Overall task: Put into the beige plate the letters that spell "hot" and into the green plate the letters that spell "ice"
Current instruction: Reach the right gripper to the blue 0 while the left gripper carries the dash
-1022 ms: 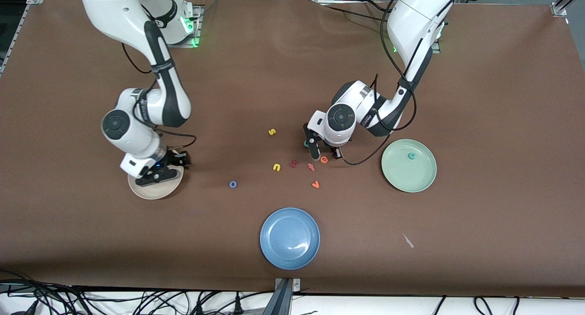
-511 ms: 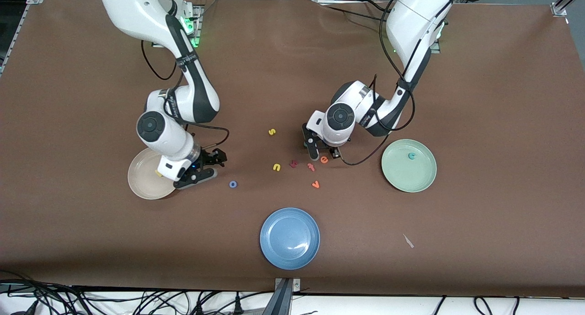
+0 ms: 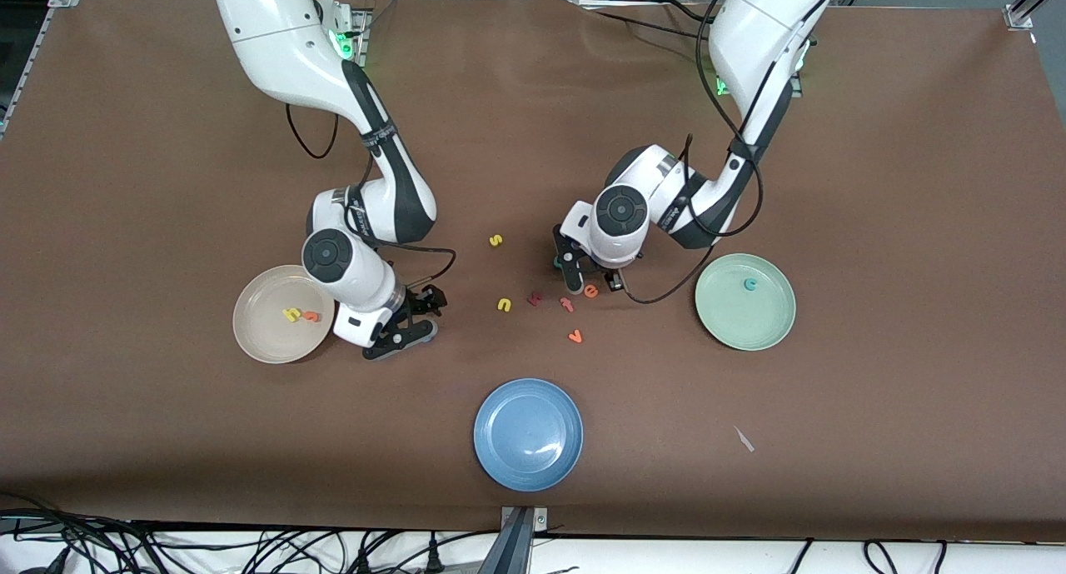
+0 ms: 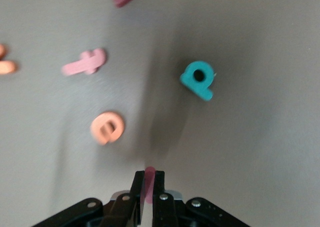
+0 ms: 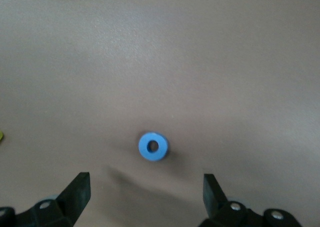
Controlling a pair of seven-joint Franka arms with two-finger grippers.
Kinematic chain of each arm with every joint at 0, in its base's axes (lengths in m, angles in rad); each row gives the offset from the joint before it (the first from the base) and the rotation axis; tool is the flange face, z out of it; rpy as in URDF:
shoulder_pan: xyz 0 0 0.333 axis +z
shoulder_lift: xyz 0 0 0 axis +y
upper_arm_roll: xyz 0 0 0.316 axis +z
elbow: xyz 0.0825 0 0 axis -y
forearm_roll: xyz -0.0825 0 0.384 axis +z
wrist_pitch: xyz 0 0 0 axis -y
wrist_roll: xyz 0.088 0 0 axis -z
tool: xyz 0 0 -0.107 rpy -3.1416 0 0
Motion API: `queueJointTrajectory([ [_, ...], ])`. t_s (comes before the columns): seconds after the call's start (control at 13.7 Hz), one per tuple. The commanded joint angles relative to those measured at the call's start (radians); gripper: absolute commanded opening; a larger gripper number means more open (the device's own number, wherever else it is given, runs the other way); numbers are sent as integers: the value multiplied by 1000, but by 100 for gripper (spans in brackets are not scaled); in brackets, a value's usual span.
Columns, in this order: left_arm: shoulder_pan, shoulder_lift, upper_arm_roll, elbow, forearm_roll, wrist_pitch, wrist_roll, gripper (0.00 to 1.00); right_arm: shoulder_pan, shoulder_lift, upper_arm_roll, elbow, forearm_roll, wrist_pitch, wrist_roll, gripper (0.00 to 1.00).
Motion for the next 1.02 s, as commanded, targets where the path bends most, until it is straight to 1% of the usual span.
queueJointTrajectory([
  [0.0,69,-74,4,-14,32,-66,106,0,-1,57,0,81,-43,-23,-5,100],
  [0.15,121,-84,33,-16,31,-70,192,0,-1,68,16,90,-65,-22,-5,99],
  [0.29,132,-82,97,-16,28,-70,287,0,-1,83,18,97,-67,-20,-7,98],
  [0.44,152,-79,122,-17,30,-70,329,0,-1,86,18,99,-67,-20,-7,94],
  [0.51,161,-75,122,-24,31,-69,338,0,-4,85,18,98,-67,-22,-7,91],
  [0.58,166,-72,136,-30,33,-66,338,0,-5,86,18,99,-67,-23,-7,84],
  [0.66,168,-67,153,-33,35,-66,352,0,-3,85,18,98,-67,-23,-7,79],
  [0.88,183,-47,159,-54,33,-64,388,0,-5,85,18,99,-67,-23,-21,64],
  [0.95,186,-47,159,-72,33,-64,389,0,-5,85,18,99,-67,-23,-21,61],
])
